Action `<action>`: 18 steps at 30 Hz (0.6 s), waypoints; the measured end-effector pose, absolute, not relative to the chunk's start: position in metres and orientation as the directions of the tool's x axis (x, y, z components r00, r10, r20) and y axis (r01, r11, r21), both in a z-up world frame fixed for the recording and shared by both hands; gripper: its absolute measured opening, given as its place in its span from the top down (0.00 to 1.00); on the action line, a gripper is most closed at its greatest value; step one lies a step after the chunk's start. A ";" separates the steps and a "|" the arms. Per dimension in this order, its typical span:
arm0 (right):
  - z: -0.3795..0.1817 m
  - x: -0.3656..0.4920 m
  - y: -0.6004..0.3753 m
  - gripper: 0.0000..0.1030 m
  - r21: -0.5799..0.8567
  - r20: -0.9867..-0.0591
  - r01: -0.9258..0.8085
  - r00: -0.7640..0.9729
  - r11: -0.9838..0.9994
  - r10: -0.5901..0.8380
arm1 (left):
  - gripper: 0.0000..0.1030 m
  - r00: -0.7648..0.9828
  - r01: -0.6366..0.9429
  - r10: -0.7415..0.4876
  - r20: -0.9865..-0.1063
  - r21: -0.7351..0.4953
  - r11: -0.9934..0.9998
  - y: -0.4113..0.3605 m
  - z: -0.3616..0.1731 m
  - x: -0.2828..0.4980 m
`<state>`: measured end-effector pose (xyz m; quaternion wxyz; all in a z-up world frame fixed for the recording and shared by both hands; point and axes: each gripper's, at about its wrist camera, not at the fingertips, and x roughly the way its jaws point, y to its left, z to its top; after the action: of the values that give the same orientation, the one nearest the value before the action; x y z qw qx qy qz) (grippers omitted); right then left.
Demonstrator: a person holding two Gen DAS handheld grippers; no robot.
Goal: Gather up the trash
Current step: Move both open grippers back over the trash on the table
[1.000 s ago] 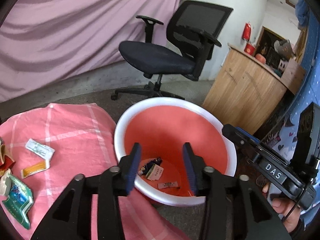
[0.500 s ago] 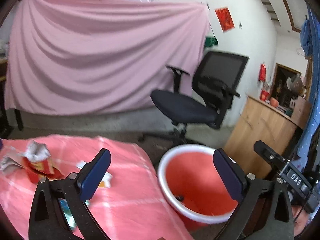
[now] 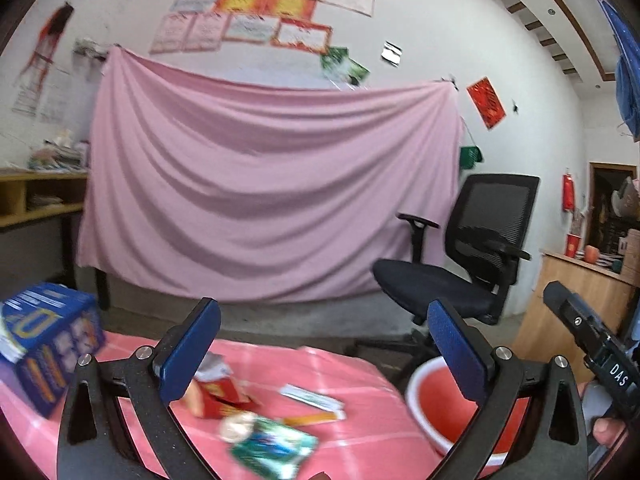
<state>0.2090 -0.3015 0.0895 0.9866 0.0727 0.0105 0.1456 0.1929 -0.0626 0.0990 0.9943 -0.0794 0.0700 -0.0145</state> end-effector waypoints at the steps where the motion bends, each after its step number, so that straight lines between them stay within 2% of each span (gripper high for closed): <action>1: 0.091 0.207 -0.296 0.00 0.137 0.011 -0.296 0.955 0.945 0.297 | 0.02 0.991 0.006 -0.026 -0.131 -0.151 0.989 -0.058 0.098 0.189; 4: 0.093 0.202 -0.276 0.00 0.107 0.031 -0.334 0.942 0.936 0.333 | 0.02 0.992 -0.035 0.019 -0.121 -0.135 0.990 -0.038 0.093 0.175; 8: 0.090 0.207 -0.250 0.00 0.077 -0.003 -0.375 0.927 0.924 0.376 | 0.02 0.989 -0.080 0.062 -0.137 -0.130 0.988 -0.014 0.083 0.163; 13: 0.080 0.214 -0.224 0.00 0.033 -0.069 -0.415 0.907 0.909 0.416 | 0.02 0.974 -0.135 0.107 -0.199 -0.132 0.982 0.016 0.068 0.154; 18: 0.065 0.232 -0.206 0.00 0.030 -0.187 -0.438 0.881 0.899 0.435 | 0.02 0.946 -0.156 0.113 -0.304 -0.121 0.980 0.039 0.049 0.157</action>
<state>0.2320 -0.2065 0.0651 0.9697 -0.0064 0.0948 0.2251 0.1573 0.0388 0.0494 0.9837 -0.0720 0.1497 0.0683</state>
